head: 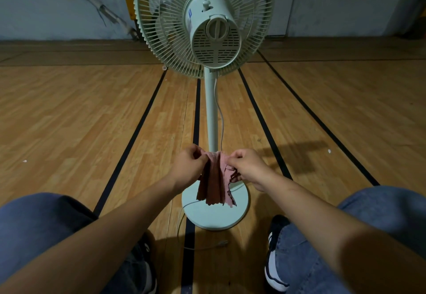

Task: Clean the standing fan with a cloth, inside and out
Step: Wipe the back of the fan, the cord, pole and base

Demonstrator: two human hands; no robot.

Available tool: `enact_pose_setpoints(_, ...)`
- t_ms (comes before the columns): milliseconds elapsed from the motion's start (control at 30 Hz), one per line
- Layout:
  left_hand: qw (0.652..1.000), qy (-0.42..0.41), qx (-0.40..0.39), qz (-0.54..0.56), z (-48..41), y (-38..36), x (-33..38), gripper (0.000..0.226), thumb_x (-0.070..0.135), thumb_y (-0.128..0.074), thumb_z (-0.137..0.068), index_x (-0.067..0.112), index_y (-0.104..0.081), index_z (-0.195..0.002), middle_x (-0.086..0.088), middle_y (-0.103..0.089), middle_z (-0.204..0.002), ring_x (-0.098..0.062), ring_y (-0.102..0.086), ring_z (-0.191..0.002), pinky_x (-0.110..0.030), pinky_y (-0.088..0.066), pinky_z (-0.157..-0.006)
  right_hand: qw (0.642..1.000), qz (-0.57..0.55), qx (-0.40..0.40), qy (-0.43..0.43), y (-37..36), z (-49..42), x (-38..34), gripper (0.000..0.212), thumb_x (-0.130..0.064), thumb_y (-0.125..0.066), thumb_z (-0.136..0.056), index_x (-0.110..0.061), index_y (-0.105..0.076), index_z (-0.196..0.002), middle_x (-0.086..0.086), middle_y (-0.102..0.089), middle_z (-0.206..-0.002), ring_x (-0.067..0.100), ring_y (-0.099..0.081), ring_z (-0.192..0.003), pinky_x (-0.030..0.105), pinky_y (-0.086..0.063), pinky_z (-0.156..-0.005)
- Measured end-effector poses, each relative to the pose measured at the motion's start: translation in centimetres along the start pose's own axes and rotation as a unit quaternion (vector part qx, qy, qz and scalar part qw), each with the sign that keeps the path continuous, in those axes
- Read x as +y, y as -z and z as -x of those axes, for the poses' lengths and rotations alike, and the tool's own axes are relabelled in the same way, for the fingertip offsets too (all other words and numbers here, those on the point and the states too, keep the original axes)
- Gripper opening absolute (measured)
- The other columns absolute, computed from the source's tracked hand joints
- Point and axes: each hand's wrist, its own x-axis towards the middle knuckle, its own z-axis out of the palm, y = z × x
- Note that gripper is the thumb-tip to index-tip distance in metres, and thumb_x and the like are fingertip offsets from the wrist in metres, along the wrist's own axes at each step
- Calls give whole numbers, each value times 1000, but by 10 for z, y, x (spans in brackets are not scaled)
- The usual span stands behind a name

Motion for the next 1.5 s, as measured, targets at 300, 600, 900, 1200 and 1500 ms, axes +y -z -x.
enact_pose_setpoints(300,992,-117,-27,-36,13,-20,-4,6,25,-66,-108,22,-67,-103,0,-74,-94,-14,-74,-87,-36,-66,-79,991,-123,-36,-30,-4,6,-2,39,-31,-67,-104,5,-69,-120,29,-75,-114,41,-76,-103,51,-64,-89)
enact_pose_setpoints(600,997,-47,-46,35,14,-12,4,16,9,-55,-109,5,-70,-102,-19,-76,-86,-39,-75,-75,-62,-64,-78,995,-87,-41,-10,5,3,-6,46,-40,-77,-93,1,-69,-113,10,-82,-90,26,-80,-85,42,-67,-78)
enact_pose_setpoints(900,986,26,-152,65,6,12,15,29,19,-61,-111,-4,-63,-129,-33,-68,-126,-29,-67,-101,-42,-54,-94,991,-94,-97,13,22,1,-21,17,-17,-62,-106,-5,-71,-114,10,-80,-98,20,-77,-91,33,-63,-83)
enact_pose_setpoints(1200,978,20,-105,181,4,14,35,24,20,-65,-109,0,-61,-122,-15,-71,-111,-26,-69,-97,-41,-58,-85,973,-195,-124,-7,19,-2,-14,46,-32,-83,-86,-9,-70,-124,13,-79,-117,28,-74,-113,47,-57,-103)
enact_pose_setpoints(1500,961,-12,-94,261,-4,45,70,21,27,-58,-112,7,-62,-120,-6,-66,-90,-20,-68,-84,-39,-57,-84,968,-187,41,162,39,8,-67,16,-33,-60,-107,-30,-66,-122,-1,-76,-120,18,-74,-113,43,-63,-92)
